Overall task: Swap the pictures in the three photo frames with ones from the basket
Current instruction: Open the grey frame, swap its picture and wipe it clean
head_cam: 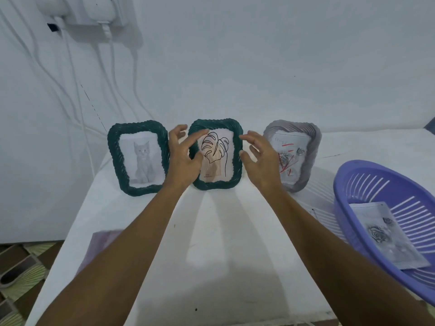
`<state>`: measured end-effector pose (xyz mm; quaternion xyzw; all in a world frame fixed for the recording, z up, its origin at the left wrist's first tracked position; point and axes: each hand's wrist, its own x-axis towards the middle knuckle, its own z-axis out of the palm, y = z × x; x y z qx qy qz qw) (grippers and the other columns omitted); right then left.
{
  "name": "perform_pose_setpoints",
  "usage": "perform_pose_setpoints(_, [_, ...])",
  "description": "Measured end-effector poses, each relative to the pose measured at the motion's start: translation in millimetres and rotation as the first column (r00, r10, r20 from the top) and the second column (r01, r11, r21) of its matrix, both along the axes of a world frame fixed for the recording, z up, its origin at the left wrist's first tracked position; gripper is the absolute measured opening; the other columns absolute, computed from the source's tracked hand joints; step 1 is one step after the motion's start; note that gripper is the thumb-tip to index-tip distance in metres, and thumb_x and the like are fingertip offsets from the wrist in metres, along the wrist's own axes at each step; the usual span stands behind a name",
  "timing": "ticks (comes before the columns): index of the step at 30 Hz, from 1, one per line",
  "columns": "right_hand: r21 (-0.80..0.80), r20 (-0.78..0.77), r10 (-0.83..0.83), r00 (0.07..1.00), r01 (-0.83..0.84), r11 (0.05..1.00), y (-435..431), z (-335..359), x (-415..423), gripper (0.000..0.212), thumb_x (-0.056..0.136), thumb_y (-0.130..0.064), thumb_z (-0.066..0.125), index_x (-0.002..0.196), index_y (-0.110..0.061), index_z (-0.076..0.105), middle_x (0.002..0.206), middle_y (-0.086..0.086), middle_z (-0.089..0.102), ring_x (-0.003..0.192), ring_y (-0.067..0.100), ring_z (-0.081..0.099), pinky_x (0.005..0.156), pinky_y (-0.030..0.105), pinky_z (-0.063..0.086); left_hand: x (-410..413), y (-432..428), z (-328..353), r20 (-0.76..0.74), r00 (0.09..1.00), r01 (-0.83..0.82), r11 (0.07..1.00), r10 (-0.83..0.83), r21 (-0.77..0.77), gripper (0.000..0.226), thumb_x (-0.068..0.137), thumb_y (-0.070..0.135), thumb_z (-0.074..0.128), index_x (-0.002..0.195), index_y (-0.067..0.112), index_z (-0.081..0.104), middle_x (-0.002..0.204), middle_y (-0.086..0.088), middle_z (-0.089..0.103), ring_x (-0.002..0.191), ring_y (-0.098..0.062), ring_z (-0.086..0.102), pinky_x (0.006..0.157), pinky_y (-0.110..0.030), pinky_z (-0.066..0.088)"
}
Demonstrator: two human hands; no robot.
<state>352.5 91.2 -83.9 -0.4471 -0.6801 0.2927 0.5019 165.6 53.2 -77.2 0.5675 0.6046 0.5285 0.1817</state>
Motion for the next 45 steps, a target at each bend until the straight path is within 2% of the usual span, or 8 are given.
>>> perform_pose_setpoints(5, [0.277,0.062,-0.301,0.952,0.274,0.921,8,28,52,0.033,0.083,-0.004,0.059,0.112,-0.019,0.066,0.124,-0.003,0.057,0.118,0.016,0.05,0.099,0.03,0.044,47,-9,9,-0.288,0.957,0.053,0.959,0.03,0.277,0.043,0.083,-0.005,0.058,0.119,0.017,0.064,0.134,0.0,0.039,0.125,-0.017,0.04,0.105,-0.019,0.034])
perform_pose_setpoints(8, [0.25,0.16,-0.464,0.871,0.419,0.873,21,36,90,0.034,0.081,-0.009,0.058,0.111,-0.021,0.066,0.129,0.006,0.052,0.119,0.021,0.045,0.094,0.009,0.028,85,-9,3,-0.275,0.92,0.301,0.953,-0.28,0.037,0.044,0.087,0.003,0.06,0.128,0.019,0.058,0.136,-0.004,0.041,0.121,-0.003,0.04,0.104,-0.011,0.031])
perform_pose_setpoints(13, [-0.041,0.424,-0.257,0.869,0.302,0.952,25,25,128,0.038,0.084,-0.019,0.067,0.121,-0.022,0.061,0.137,0.013,0.048,0.121,0.029,0.049,0.095,0.024,0.034,122,3,-33,-0.06,0.847,0.46,0.785,-0.528,-0.415,0.056,0.088,0.029,0.068,0.139,0.035,0.046,0.151,-0.005,0.025,0.143,-0.025,0.023,0.115,-0.031,0.026])
perform_pose_setpoints(20, [-0.134,0.133,-0.052,0.99,0.07,0.988,0,29,141,0.043,0.084,0.005,0.055,0.103,-0.031,0.067,0.106,-0.007,0.067,0.072,0.014,0.066,0.063,0.028,0.052,118,-19,-18,0.061,0.928,0.372,0.912,-0.367,-0.171,0.041,0.086,0.001,0.066,0.121,0.022,0.062,0.115,-0.006,0.046,0.106,-0.019,0.055,0.097,-0.026,0.048])
perform_pose_setpoints(27, [-0.228,-0.269,0.28,0.922,-0.343,0.911,-38,55,135,0.027,0.09,0.001,0.061,0.115,-0.008,0.065,0.103,0.01,0.071,0.089,0.022,0.064,0.073,0.038,0.056,68,-82,11,0.363,0.815,0.515,0.852,-0.452,-0.094,0.039,0.088,-0.011,0.06,0.117,0.014,0.066,0.124,0.002,0.054,0.109,-0.02,0.064,0.091,-0.029,0.053])
perform_pose_setpoints(37, [-0.322,-0.366,0.459,0.81,-0.572,0.754,-80,62,86,0.023,0.089,0.003,0.06,0.106,-0.011,0.066,0.099,0.007,0.073,0.087,0.021,0.065,0.068,0.033,0.056,19,-150,18,0.41,0.814,0.503,0.852,-0.41,-0.146,0.037,0.089,-0.006,0.061,0.12,0.012,0.064,0.13,-0.002,0.056,0.105,-0.018,0.065,0.089,-0.033,0.055])
perform_pose_setpoints(42, [-0.323,-0.39,0.388,0.835,-0.519,0.791,-90,65,60,0.023,0.089,0.001,0.062,0.109,-0.008,0.066,0.098,0.01,0.073,0.081,0.022,0.065,0.072,0.038,0.056,19,-157,13,-0.202,0.97,0.135,0.991,-0.135,-0.014,0.048,0.081,0.022,0.075,0.12,0.041,0.053,0.134,0.007,0.035,0.123,-0.005,0.039,0.1,-0.006,0.034])
perform_pose_setpoints(45, [-0.324,-0.413,0.349,0.841,-0.494,0.807,-94,72,45,0.024,0.089,-0.001,0.063,0.113,-0.006,0.065,0.096,0.01,0.072,0.077,0.021,0.065,0.072,0.038,0.056,37,-167,23,-0.334,0.902,0.266,0.962,-0.273,-0.066,0.062,0.075,0.046,0.078,0.129,0.047,0.047,0.132,0.012,0.032,0.119,0.002,0.035,0.093,-0.002,0.031])
